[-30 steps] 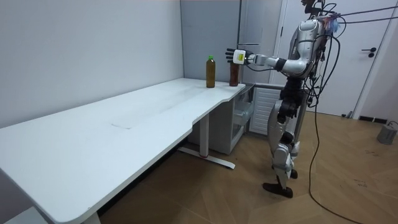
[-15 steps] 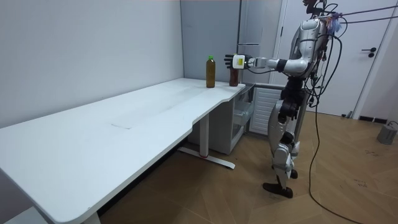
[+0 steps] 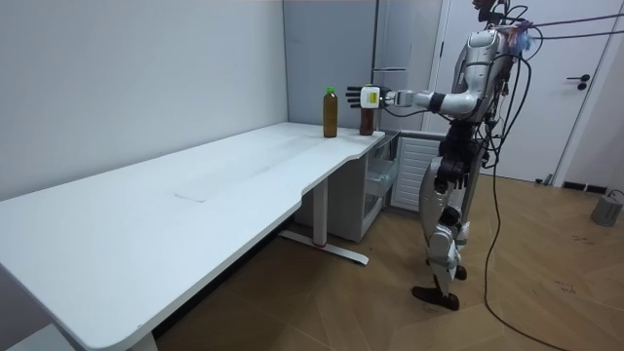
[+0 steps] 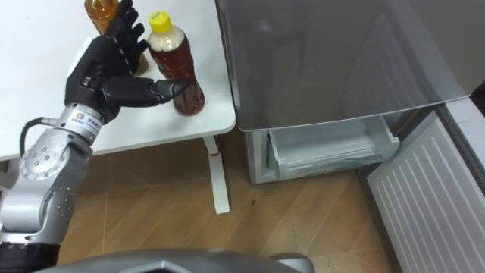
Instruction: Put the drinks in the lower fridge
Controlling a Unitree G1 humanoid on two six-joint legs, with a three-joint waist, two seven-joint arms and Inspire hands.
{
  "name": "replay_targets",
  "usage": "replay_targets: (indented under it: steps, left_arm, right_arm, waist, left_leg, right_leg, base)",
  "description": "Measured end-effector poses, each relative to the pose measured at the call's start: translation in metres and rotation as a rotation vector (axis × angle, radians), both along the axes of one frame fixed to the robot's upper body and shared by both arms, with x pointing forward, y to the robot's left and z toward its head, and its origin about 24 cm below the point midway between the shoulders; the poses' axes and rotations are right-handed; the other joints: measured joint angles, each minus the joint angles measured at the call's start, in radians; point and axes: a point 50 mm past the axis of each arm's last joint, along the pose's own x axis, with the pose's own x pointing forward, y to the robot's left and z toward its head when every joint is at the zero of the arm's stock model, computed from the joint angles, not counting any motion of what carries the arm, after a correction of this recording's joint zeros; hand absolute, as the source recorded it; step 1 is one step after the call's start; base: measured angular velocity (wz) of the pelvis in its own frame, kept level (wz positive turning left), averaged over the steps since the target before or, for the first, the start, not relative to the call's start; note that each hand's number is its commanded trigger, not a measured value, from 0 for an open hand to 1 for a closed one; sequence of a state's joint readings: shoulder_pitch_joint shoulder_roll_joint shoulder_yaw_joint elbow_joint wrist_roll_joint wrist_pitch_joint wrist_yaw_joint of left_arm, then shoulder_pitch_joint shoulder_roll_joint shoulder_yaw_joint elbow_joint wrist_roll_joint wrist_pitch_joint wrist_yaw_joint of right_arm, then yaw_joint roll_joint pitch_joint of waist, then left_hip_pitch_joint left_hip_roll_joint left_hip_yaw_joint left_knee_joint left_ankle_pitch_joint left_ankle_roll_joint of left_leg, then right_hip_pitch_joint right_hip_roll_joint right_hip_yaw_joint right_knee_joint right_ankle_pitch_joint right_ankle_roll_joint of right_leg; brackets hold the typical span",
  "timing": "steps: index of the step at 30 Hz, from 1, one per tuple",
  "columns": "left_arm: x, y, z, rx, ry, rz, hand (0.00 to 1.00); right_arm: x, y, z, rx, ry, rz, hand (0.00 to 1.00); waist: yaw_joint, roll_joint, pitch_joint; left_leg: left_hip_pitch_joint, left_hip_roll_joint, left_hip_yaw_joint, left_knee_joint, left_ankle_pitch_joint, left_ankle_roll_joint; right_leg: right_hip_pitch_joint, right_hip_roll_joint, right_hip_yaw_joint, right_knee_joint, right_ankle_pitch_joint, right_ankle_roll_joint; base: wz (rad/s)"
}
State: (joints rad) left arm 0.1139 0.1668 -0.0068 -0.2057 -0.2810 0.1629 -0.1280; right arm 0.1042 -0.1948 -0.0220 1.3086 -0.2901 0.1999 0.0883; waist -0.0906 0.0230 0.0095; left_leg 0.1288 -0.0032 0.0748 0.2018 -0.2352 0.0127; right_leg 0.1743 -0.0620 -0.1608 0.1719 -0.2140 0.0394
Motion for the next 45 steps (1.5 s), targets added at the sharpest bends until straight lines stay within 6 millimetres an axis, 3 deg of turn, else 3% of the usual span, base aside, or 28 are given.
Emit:
replay_targets:
  steps: [6,15,20,29,39,45]
  left_arm:
    - [0.001,0.002,-0.014,-0.004,0.064,0.022,0.0]
    - [0.002,0.002,-0.02,-0.002,0.093,0.036,0.0]
    - [0.008,0.001,-0.018,-0.002,0.085,0.032,0.0]
    - [0.009,0.004,-0.032,-0.005,0.146,0.046,0.0]
    - [0.012,0.004,-0.03,-0.003,0.136,0.049,0.0]
    - [0.013,0.004,-0.029,0.001,0.133,0.051,0.0]
  right_arm:
    - [0.001,0.001,0.0,0.002,0.002,-0.001,0.0]
    - [0.0,0.002,0.0,0.018,0.009,-0.002,0.0]
    - [-0.001,0.003,0.0,0.018,0.016,0.029,0.0]
    - [0.0,0.003,0.0,0.019,0.013,0.029,0.0]
    - [0.0,0.003,-0.001,0.018,0.012,0.029,0.0]
    - [0.0,0.003,-0.001,0.019,0.012,0.03,0.0]
  waist:
    - [-0.017,-0.001,0.0]
    - [-0.039,-0.021,0.0009]
    - [-0.039,-0.02,0.0007]
    - [-0.042,-0.017,-0.0003]
    - [-0.044,-0.001,-0.0001]
    - [-0.045,-0.002,0.0011]
  left_leg:
    - [0.002,0.002,0.004,-0.005,0.0,0.0]
    - [0.004,0.007,0.009,-0.005,0.001,-0.002]
    - [0.008,0.008,0.02,-0.006,0.001,-0.002]
    - [0.021,0.01,0.036,-0.015,0.001,-0.002]
    - [0.023,0.011,0.035,-0.014,0.001,-0.002]
    - [0.023,0.011,0.037,-0.014,0.001,-0.003]
  right_leg:
    - [0.0,0.002,0.003,0.0,0.0,-0.001]
    - [-0.001,0.008,0.022,0.0,0.002,-0.003]
    - [-0.001,0.009,0.028,0.0,0.003,-0.004]
    - [0.0,0.011,0.047,0.006,0.004,-0.006]
    - [0.0,0.011,0.048,0.013,0.004,-0.006]
    - [-0.001,0.011,0.048,0.014,0.004,-0.006]
  base:
    - [-0.01]
    - [-0.02]
    - [-0.06]
    - [-0.07]
    - [0.0]
    - [0.0]
